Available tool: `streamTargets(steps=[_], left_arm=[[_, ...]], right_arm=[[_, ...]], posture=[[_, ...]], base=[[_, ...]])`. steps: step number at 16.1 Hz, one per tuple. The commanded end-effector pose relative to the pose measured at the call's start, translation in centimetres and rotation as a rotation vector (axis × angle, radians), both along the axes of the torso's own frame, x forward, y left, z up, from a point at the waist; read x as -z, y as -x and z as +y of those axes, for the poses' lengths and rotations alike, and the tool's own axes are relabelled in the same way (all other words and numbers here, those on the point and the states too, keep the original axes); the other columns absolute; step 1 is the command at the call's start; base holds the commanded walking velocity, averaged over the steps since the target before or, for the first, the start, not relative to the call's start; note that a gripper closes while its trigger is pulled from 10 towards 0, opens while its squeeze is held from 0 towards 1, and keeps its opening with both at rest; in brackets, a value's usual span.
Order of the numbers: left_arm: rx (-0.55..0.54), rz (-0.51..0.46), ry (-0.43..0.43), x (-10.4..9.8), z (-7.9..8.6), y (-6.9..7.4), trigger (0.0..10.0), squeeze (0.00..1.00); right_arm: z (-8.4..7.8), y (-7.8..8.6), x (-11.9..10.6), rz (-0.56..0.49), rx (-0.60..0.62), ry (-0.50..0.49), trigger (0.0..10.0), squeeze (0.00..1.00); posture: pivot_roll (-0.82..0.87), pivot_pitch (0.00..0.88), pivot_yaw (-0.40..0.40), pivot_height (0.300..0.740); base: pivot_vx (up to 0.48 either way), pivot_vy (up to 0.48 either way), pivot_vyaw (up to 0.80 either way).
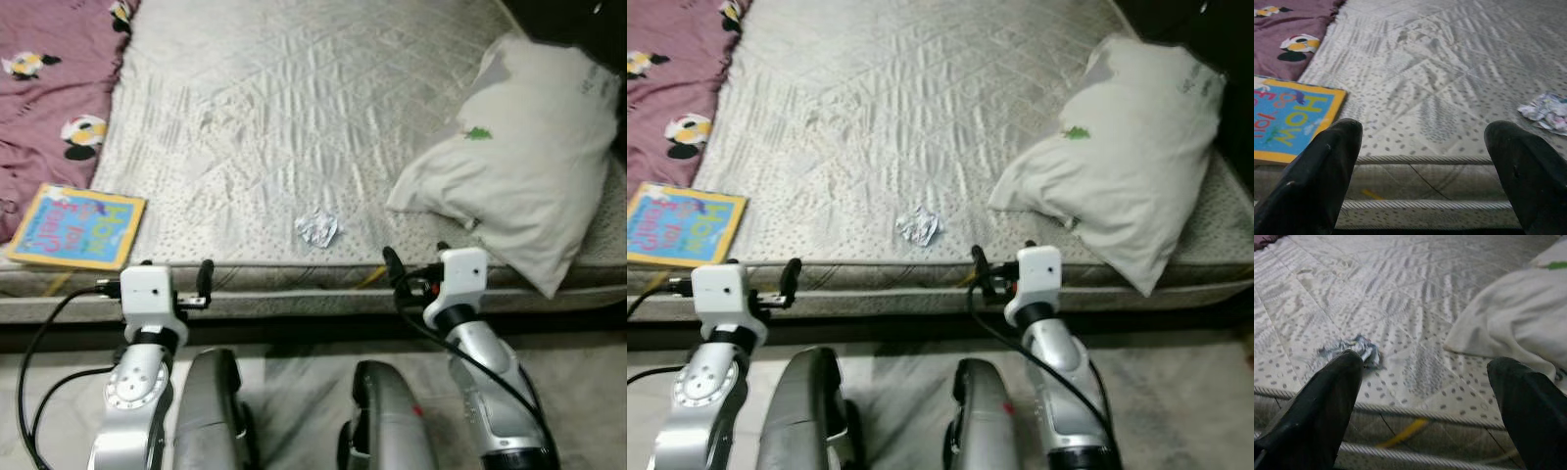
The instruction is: Clean up the room
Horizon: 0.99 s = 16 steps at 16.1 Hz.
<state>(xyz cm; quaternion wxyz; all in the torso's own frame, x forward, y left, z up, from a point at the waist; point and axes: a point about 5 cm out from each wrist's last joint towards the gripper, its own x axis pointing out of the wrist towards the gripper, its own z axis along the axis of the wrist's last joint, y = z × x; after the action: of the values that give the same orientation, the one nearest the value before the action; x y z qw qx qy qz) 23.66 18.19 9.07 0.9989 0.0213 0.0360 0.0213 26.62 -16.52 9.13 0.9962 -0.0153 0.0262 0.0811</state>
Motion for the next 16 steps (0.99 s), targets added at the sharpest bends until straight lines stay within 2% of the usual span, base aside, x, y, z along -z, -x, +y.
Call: streamTargets(steps=[1,3,7,13,16], left_arm=[[-0.007,0.006,0.001,0.15,0.16,0.23,10.0,0.0],[-0.003,0.004,0.002,0.16,0.09,0.25,10.0,0.0],[0.004,0.0,0.002,0.18,0.0,0.22,10.0,0.0],[0.013,-0.003,0.009,0.13,-0.14,0.1,10.0,0.0],[-0.004,0.003,0.004,0.17,-0.04,0.12,10.0,0.0]], right_arm=[[-0.08,0.07,0.17,0.011,-0.005,-0.003,10.0,0.0],[0.02,0.02,0.23,0.014,-0.018,0.001,10.0,0.0],[0.25,-0.06,0.29,0.013,-0.043,0.004,10.0,0.0],[0.47,-0.09,0.39,0.019,-0.065,-0.001,10.0,0.0],[0.39,-0.15,0.59,0.033,-0.056,-0.019,10.0,0.0]], posture=[[0.01,0.174,-0.059,0.599],[0.02,0.171,-0.061,0.599],[0.02,0.164,-0.065,0.599],[0.02,0.166,-0.064,0.599],[0.02,0.169,-0.064,0.599]], base=[[0.0,0.0,0.0],[0.0,0.0,0.0],[0.298,0.0,0.0],[0.306,0.0,0.72],[0.091,0.0,0.0]])
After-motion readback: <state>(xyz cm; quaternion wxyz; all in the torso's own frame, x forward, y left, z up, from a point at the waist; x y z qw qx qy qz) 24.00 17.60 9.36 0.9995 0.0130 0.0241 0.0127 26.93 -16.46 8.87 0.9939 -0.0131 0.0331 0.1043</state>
